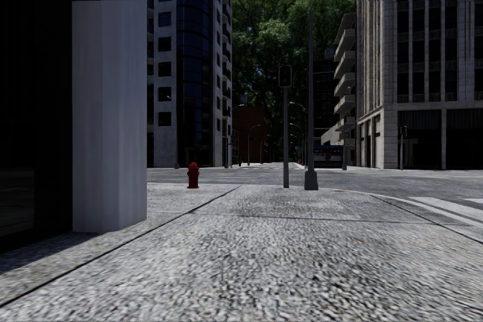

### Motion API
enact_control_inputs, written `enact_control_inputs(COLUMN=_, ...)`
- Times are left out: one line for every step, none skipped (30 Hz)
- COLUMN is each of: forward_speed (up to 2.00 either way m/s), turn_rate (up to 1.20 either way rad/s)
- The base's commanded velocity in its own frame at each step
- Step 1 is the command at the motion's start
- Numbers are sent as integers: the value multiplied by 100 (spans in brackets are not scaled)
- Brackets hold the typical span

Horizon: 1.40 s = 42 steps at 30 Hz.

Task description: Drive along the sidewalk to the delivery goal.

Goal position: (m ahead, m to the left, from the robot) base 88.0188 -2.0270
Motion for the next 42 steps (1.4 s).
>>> enact_control_inputs(forward_speed=200, turn_rate=2)
enact_control_inputs(forward_speed=200, turn_rate=5)
enact_control_inputs(forward_speed=200, turn_rate=5)
enact_control_inputs(forward_speed=200, turn_rate=10)
enact_control_inputs(forward_speed=200, turn_rate=16)
enact_control_inputs(forward_speed=200, turn_rate=19)
enact_control_inputs(forward_speed=200, turn_rate=21)
enact_control_inputs(forward_speed=200, turn_rate=22)
enact_control_inputs(forward_speed=200, turn_rate=24)
enact_control_inputs(forward_speed=200, turn_rate=24)
enact_control_inputs(forward_speed=200, turn_rate=30)
enact_control_inputs(forward_speed=200, turn_rate=34)
enact_control_inputs(forward_speed=200, turn_rate=36)
enact_control_inputs(forward_speed=200, turn_rate=36)
enact_control_inputs(forward_speed=200, turn_rate=36)
enact_control_inputs(forward_speed=200, turn_rate=36)
enact_control_inputs(forward_speed=200, turn_rate=36)
enact_control_inputs(forward_speed=200, turn_rate=36)
enact_control_inputs(forward_speed=200, turn_rate=36)
enact_control_inputs(forward_speed=200, turn_rate=36)
enact_control_inputs(forward_speed=200, turn_rate=36)
enact_control_inputs(forward_speed=200, turn_rate=36)
enact_control_inputs(forward_speed=200, turn_rate=36)
enact_control_inputs(forward_speed=200, turn_rate=36)
enact_control_inputs(forward_speed=200, turn_rate=36)
enact_control_inputs(forward_speed=200, turn_rate=36)
enact_control_inputs(forward_speed=200, turn_rate=36)
enact_control_inputs(forward_speed=200, turn_rate=36)
enact_control_inputs(forward_speed=200, turn_rate=36)
enact_control_inputs(forward_speed=200, turn_rate=36)
enact_control_inputs(forward_speed=200, turn_rate=36)
enact_control_inputs(forward_speed=200, turn_rate=36)
enact_control_inputs(forward_speed=200, turn_rate=36)
enact_control_inputs(forward_speed=200, turn_rate=36)
enact_control_inputs(forward_speed=200, turn_rate=36)
enact_control_inputs(forward_speed=200, turn_rate=36)
enact_control_inputs(forward_speed=200, turn_rate=36)
enact_control_inputs(forward_speed=200, turn_rate=36)
enact_control_inputs(forward_speed=200, turn_rate=36)
enact_control_inputs(forward_speed=200, turn_rate=36)
enact_control_inputs(forward_speed=200, turn_rate=36)
enact_control_inputs(forward_speed=200, turn_rate=36)
